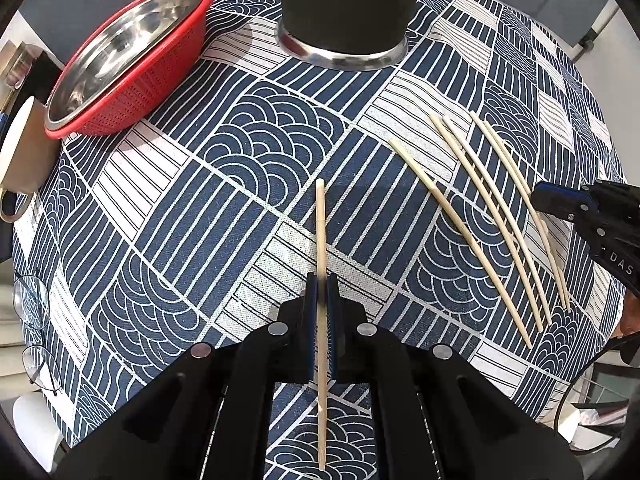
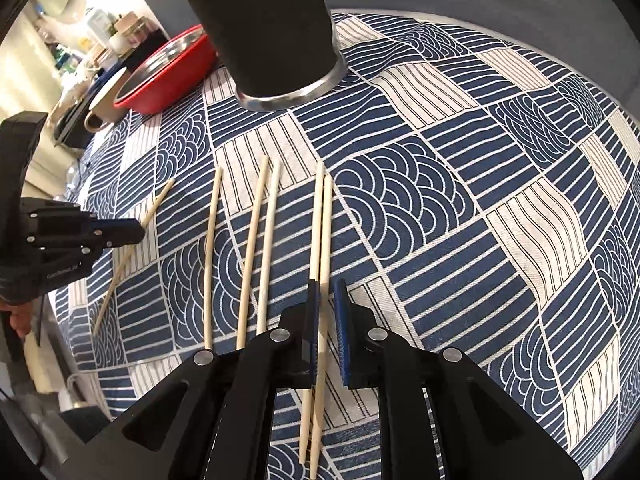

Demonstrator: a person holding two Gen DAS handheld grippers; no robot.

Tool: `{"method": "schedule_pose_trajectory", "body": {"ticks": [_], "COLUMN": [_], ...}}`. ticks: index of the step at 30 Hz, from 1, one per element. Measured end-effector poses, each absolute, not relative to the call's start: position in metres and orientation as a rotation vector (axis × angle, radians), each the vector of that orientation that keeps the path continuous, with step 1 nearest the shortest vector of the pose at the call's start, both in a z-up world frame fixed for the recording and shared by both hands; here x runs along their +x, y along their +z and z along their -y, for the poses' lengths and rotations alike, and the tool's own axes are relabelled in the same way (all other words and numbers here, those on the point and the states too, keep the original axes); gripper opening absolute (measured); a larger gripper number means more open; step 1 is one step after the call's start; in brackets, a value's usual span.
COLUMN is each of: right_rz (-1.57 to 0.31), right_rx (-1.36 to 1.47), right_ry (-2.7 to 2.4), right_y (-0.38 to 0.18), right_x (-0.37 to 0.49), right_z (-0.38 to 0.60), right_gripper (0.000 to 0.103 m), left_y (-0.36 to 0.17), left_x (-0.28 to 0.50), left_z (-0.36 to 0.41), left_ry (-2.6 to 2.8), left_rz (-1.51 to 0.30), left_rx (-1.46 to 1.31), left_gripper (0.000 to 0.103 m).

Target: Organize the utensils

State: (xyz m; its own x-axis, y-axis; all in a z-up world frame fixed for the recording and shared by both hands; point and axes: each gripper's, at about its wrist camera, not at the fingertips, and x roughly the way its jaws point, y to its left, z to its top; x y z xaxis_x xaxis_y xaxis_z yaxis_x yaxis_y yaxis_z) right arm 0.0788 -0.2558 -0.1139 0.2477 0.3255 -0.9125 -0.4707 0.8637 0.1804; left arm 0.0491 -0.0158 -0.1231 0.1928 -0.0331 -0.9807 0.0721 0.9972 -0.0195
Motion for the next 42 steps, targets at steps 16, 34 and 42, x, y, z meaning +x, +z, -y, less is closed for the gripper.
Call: {"method": "schedule_pose_trajectory", "body": {"ticks": [16, 34, 42], "right_rz": [-1.278, -1.232, -1.263], "right_rx": [-0.042, -0.2, -0.248], "right_ry": [0.503, 0.455, 0.47], "right_y": [-0.119, -0.115, -0.119], "right_x": [0.086, 0.083, 0.086], "right_z": [0.267, 0.252, 0.247], "right_gripper": [0.013, 0.014, 0.031], "left_y": [-0.122, -0.127, -0.127], "left_x": [0.05, 0.049, 0.052], "left_z": [0.016, -0.011, 0.008], "left_ry": [-0.073, 0.052, 0.047], "left_rz": [-1.356, -1.374, -1.359], "left_rx": [0.025, -0.029, 0.112], "left_gripper": [0.006, 0.074, 0.087]}}
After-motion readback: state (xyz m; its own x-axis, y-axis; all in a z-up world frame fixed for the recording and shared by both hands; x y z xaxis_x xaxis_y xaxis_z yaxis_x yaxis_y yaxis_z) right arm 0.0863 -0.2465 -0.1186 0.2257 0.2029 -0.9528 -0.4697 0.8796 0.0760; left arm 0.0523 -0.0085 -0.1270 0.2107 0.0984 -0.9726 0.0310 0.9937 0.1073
